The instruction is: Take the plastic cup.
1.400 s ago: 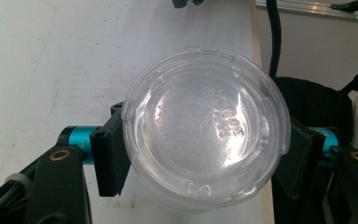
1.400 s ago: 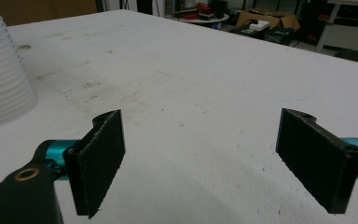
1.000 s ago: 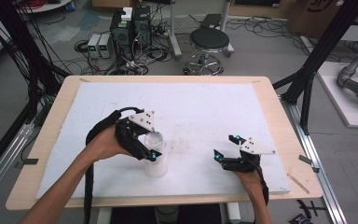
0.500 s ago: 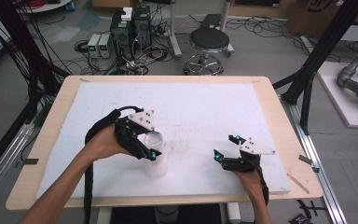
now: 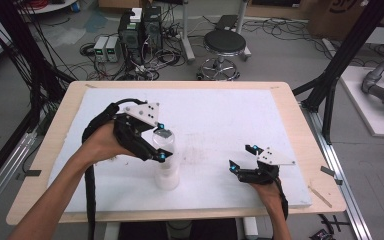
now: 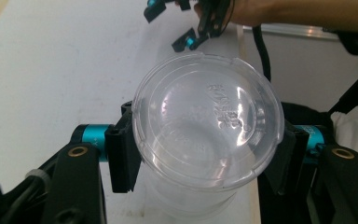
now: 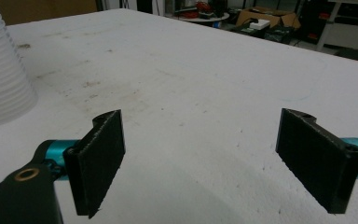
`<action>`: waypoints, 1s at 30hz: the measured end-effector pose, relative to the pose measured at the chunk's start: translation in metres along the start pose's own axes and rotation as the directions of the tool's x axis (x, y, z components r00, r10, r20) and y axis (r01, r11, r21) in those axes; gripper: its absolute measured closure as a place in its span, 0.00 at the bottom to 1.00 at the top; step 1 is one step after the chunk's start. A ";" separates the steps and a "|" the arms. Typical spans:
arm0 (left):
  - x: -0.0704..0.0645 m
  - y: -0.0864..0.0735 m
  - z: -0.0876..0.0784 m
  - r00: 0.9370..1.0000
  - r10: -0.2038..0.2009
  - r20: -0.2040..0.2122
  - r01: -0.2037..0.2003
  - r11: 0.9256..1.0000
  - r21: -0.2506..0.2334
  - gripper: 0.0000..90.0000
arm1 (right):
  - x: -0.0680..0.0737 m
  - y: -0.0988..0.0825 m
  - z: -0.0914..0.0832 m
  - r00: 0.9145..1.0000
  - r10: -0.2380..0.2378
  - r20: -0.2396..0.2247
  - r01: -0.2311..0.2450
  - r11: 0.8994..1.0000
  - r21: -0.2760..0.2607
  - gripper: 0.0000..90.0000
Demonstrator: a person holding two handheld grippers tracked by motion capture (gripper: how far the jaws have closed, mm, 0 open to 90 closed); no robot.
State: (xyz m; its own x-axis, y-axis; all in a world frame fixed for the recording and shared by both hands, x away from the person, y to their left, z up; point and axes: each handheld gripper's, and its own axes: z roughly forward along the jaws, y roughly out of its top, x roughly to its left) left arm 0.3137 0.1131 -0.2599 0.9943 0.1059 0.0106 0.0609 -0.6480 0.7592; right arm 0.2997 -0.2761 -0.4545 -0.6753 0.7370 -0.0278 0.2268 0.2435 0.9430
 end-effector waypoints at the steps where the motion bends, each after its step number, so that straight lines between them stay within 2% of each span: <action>1: 0.000 0.003 -0.004 1.000 0.000 -0.005 0.000 1.000 -0.012 0.43 | 0.000 0.000 0.000 1.000 0.001 -0.001 -0.001 1.000 0.001 0.17; 9: 0.004 0.022 -0.033 0.999 -0.003 -0.036 0.001 0.998 -0.070 0.44 | 0.000 0.000 0.000 1.000 0.000 -0.002 0.000 1.000 0.002 0.17; 17: 0.008 0.026 -0.037 0.999 -0.006 -0.041 0.003 0.997 -0.081 0.44 | -0.001 0.000 0.000 1.000 -0.002 -0.001 0.002 1.000 0.003 0.17; 20: 0.015 0.025 -0.040 0.999 -0.013 -0.045 0.008 0.994 -0.106 0.45 | 0.000 0.000 0.000 1.000 -0.002 0.001 0.002 1.000 -0.003 0.17; 25: 0.035 0.018 -0.047 0.995 -0.059 -0.074 0.045 0.982 -0.182 0.45 | -0.001 0.000 0.000 1.000 0.001 0.000 -0.001 1.000 -0.003 0.17; 29: 0.053 0.009 -0.042 0.991 -0.102 -0.087 0.078 0.967 -0.242 0.45 | -0.001 0.000 0.000 1.000 0.015 0.003 -0.015 1.000 -0.004 0.17; 30: 0.053 0.009 -0.042 0.991 -0.102 -0.087 0.078 0.967 -0.242 0.45 | -0.001 0.000 0.000 1.000 0.015 0.003 -0.015 1.000 -0.004 0.17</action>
State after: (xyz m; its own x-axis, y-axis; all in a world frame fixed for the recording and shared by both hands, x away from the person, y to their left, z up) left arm 0.3632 0.1446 -0.2247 0.9716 0.2364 -0.0105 0.1158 -0.4359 0.8925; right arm 0.3006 -0.2773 -0.4545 -0.6699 0.7423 -0.0151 0.2339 0.2302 0.9446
